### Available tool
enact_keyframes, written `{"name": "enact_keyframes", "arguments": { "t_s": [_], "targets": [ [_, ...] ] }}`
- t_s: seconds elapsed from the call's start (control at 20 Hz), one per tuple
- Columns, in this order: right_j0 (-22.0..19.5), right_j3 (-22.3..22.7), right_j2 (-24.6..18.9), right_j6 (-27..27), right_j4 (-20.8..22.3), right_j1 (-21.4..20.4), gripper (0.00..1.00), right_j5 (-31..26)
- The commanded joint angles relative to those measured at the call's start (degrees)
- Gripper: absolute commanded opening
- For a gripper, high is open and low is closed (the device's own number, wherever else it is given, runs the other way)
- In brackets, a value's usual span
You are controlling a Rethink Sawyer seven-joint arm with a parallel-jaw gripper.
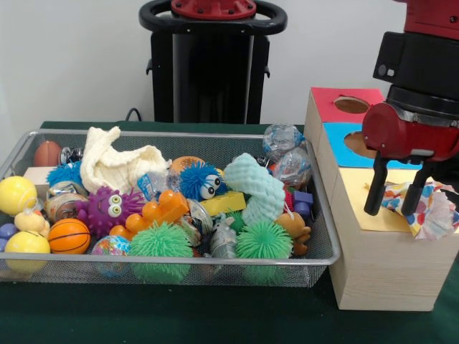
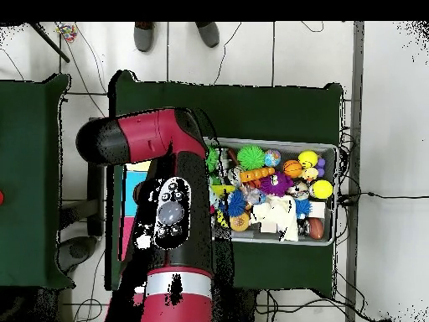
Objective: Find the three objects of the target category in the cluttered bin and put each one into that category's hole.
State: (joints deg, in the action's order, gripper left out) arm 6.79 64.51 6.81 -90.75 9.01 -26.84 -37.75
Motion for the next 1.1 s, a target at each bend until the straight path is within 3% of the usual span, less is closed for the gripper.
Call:
{"name": "enact_keyframes", "arguments": {
  "t_s": [0.05, 0.3, 0.6, 1.1],
  "targets": [
    [-0.55, 2.47, -0.43, -6.53, 2.88, 1.01, 1.00, 3.10],
    [0.55, 1.41, 1.13, -7.13, 3.50, 1.28, 1.00, 3.69],
    [-1.08, 4.99, -3.61, -3.38, -0.26, -1.22, 1.00, -0.17],
    [-0.48, 6.62, -6.30, -4.21, -2.60, -1.29, 1.00, -2.18]
  ]
}}
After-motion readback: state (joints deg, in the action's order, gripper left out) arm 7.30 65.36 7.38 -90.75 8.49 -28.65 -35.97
